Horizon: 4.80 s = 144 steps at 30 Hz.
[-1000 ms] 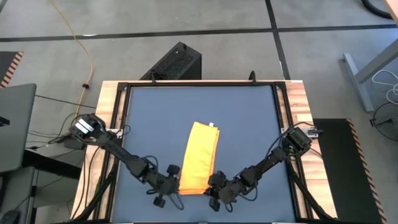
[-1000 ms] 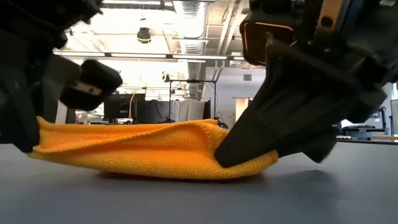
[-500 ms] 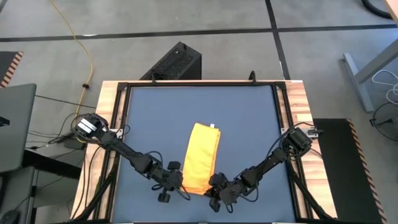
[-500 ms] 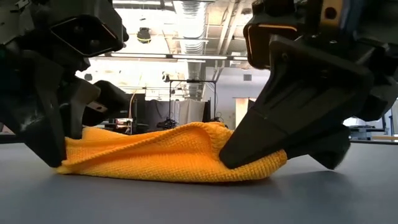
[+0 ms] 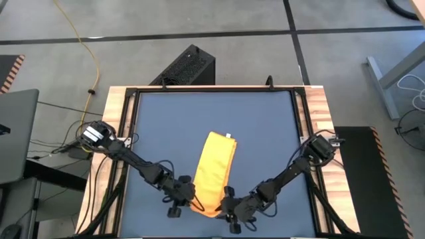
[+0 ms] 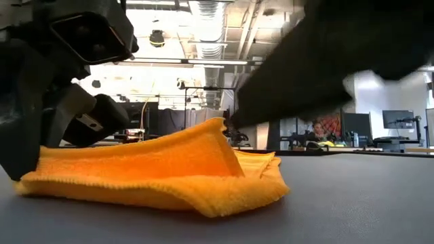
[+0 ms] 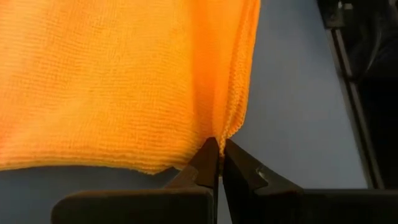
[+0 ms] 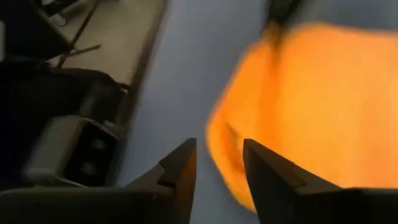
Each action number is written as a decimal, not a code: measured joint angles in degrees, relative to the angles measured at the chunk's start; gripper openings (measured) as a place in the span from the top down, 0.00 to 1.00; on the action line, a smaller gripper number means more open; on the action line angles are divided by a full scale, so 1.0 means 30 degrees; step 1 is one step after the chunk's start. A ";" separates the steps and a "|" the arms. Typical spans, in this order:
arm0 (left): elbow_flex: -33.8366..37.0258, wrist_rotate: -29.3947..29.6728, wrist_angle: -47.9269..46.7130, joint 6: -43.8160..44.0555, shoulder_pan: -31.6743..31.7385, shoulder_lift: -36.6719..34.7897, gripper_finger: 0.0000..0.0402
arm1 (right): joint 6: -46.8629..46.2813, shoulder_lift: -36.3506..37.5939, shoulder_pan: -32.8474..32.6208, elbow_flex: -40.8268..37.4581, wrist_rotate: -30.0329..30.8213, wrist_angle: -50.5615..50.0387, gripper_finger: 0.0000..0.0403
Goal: Roll towel
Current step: Roll the orange microfiber cloth
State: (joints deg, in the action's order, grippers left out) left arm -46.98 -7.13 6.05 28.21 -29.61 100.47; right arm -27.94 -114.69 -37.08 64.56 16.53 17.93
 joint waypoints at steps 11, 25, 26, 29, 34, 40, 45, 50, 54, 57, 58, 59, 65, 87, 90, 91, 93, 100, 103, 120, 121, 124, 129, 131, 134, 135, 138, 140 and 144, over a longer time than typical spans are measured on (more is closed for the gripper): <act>0.0000 -0.2509 0.0279 0.0873 0.1325 -0.0029 1.00 | 0.7306 -0.0002 -0.1628 0.1261 0.3957 -0.0656 0.57; -0.0007 -0.2804 -0.0261 0.1010 0.1494 -0.0044 1.00 | 1.0449 -0.3120 -0.1397 0.5668 0.5880 -0.6806 0.54; -0.0007 -0.2803 -0.0300 0.0995 0.1494 -0.0044 1.00 | 1.0383 -0.3338 -0.1422 0.6143 0.5923 -0.7612 0.54; -0.0007 -0.2819 -0.0382 0.0943 0.1513 -0.0044 1.00 | 1.0231 -0.3872 -0.1436 0.7253 0.5869 -0.8583 0.54; -0.0010 -0.2837 -0.0348 0.0545 0.1531 -0.0044 1.00 | 1.0225 -0.4904 -0.1285 0.8219 0.5748 -0.8968 0.54; -0.0015 -0.2954 -0.0528 0.0467 0.1531 -0.0044 1.00 | 0.7863 -0.4983 -0.0947 0.8319 0.6290 -0.9953 0.56; -0.0015 -0.2932 -0.0681 0.0342 0.1531 -0.0044 1.00 | 0.7800 -0.4969 -0.1027 0.8297 0.6533 -0.9706 0.60; -0.0015 -0.2921 -0.0684 0.0015 0.1531 -0.0044 1.00 | 0.7405 -0.4969 -0.1466 0.8420 0.7627 -0.9258 0.63; -0.0015 -0.2924 -0.0666 -0.0185 0.1531 -0.0044 1.00 | 0.6446 -0.4958 -0.1496 0.8442 0.8010 -0.9471 0.65; -0.0015 -0.2947 -0.0661 -0.0170 0.1531 -0.0044 1.00 | 0.5457 -0.4956 -0.1196 0.8442 0.7893 -0.9521 0.66; -0.0015 -0.2987 -0.0662 -0.0170 0.1531 -0.0044 1.00 | 0.5125 -0.4928 -0.1157 0.8442 0.7850 -0.9479 0.67; -0.0015 -0.2994 -0.0655 -0.0170 0.1531 -0.0044 1.00 | 0.4834 -0.4925 -0.1079 0.8457 0.7904 -0.9470 0.67; -0.0015 -0.3137 -0.0673 -0.0156 0.1531 -0.0044 1.00 | 0.3504 -0.4932 -0.0962 0.8450 0.7180 -0.9525 0.70; -0.0015 -0.5461 -0.0849 -0.0364 0.1531 -0.0044 0.87 | -0.8202 -0.4889 -0.0860 0.8450 0.6028 -1.0315 0.96; -0.0015 -0.5613 -0.0914 -0.0684 0.1531 -0.0045 0.85 | -0.9088 -0.4889 -0.0977 0.8442 0.6051 -1.0263 0.97; -0.0015 -0.5753 -0.0961 -0.0791 0.1531 -0.0112 0.84 | -0.9348 -0.4889 -0.1010 0.8442 0.6064 -1.0236 0.97; -0.0015 -0.5990 -0.1038 -0.1126 0.1531 -0.0322 0.84 | -0.9831 -0.4876 -0.1095 0.8442 0.6057 -1.0249 0.97; 0.0049 -0.2881 -0.1821 -0.3487 0.1307 -0.2999 0.84 | -1.1742 -0.4874 -0.1526 0.8435 0.6876 -1.0275 0.97; 0.0091 -0.0246 -0.1410 -0.5277 0.0243 -0.3833 0.84 | -1.2499 -0.4874 -0.1702 0.8435 0.7567 -1.0334 0.97; -0.0705 1.0131 0.3808 -1.2811 -0.3902 0.1145 0.74 | -1.6900 -0.4830 -0.1851 0.8064 0.8040 -1.1923 0.97; -0.0795 1.0143 0.3890 -1.2843 -0.3900 0.1211 0.73 | -1.6984 -0.4830 -0.1851 0.8064 0.8033 -1.1955 0.97; -0.1067 1.0183 0.3838 -1.2901 -0.3979 0.1224 0.70 | -1.7774 -0.4827 -0.1851 0.8064 0.8039 -1.2369 0.97; -0.1970 1.0962 0.3979 -1.4245 -0.4756 0.1224 0.71 | -1.8688 -0.4860 -0.1851 0.8071 0.8053 -1.2889 0.97; -0.2100 1.0817 0.4043 -1.4578 -0.4868 0.1380 0.72 | -1.8738 -0.4860 -0.1851 0.8071 0.8039 -1.2891 0.97; -0.2084 1.0639 0.3957 -1.4379 -0.4622 0.1967 0.74 | -1.8773 -0.4881 -0.1851 0.8071 0.8046 -1.2879 0.97; -0.2091 1.0333 0.4152 -1.4188 -0.4490 0.2276 0.75 | -1.8873 -0.4881 -0.1851 0.8072 0.8045 -1.2888 0.97; -0.2069 1.0264 0.4655 -1.3722 -0.4332 0.2932 0.78 | -1.8909 -0.4895 -0.1851 0.8078 0.8042 -1.2862 0.97; -0.2069 1.0782 0.4869 -1.3784 -0.4356 0.3038 0.79 | -1.8916 -0.4896 -0.1851 0.8078 0.8032 -1.2834 0.97; -0.2069 1.1283 0.4790 -1.3991 -0.4355 0.3038 0.82 | -1.8931 -0.4903 -0.1851 0.8078 0.8005 -1.2828 0.97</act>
State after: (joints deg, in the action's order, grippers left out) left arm -53.19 26.72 20.42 -13.76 -42.67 109.58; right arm -84.73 -129.40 -42.63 88.79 40.54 -20.56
